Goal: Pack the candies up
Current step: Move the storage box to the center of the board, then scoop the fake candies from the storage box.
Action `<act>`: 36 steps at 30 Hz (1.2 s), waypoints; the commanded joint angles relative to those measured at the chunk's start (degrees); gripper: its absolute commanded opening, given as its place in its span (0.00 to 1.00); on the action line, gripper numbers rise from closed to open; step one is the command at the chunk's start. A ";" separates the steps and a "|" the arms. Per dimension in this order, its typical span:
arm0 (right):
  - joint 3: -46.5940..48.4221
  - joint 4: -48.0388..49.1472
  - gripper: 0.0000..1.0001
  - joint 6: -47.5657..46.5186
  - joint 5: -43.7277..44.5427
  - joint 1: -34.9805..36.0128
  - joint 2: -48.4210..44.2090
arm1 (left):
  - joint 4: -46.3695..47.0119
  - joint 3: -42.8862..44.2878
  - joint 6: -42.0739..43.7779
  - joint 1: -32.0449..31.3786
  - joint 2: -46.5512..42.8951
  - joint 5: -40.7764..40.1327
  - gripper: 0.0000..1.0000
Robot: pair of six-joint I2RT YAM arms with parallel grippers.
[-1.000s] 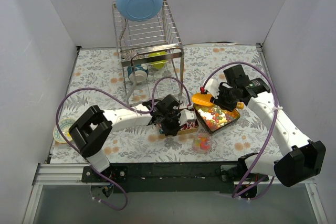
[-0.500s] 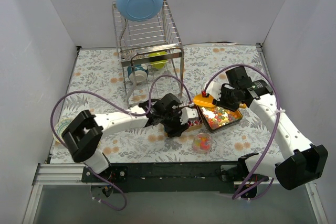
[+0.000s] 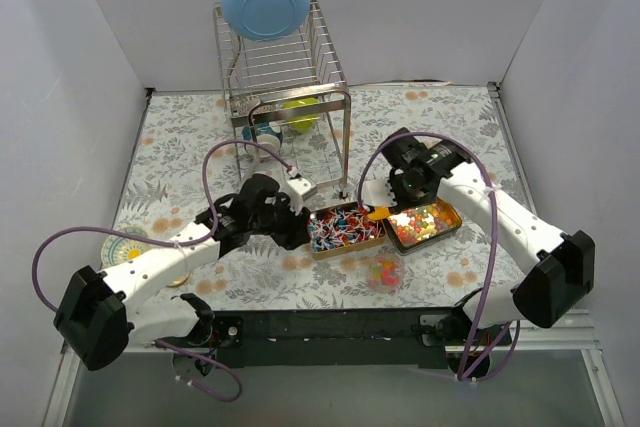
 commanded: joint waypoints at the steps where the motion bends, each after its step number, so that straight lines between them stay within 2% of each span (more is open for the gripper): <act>1: 5.34 -3.82 0.01 -4.37 10.41 4.61 4.76 | -0.51 -2.44 -16.28 7.56 -0.17 -0.14 0.10; 2: 6.39 -5.22 0.01 -4.29 11.03 5.92 5.91 | -0.08 -2.88 -17.35 9.14 -0.09 0.22 0.00; 6: 9.47 -7.95 0.01 -3.15 15.34 8.48 10.75 | 2.21 -6.04 -22.81 10.91 0.35 0.66 0.00; 10: 10.88 -8.13 0.01 -2.71 20.42 10.94 14.35 | 5.90 -12.79 -28.77 11.97 -0.96 -0.04 0.00; 14: 10.71 -8.83 0.01 -1.04 24.48 13.49 16.99 | 13.87 -19.39 -35.02 13.64 -1.75 1.36 0.00; 20: 10.62 -10.15 0.01 2.91 28.26 16.39 20.51 | 25.48 -22.04 -39.42 13.55 1.66 2.06 0.00; 24: 10.10 -10.42 0.01 5.46 27.56 16.92 22.79 | 30.94 -22.74 -41.53 13.55 5.88 5.13 0.00; 32: 9.39 -9.98 0.01 10.30 20.63 17.36 26.13 | 35.42 -24.32 -42.94 13.55 7.12 7.51 0.00; 36: 6.85 -6.82 0.01 10.30 17.02 17.36 25.35 | 38.77 -26.44 -44.17 13.55 7.30 8.75 0.00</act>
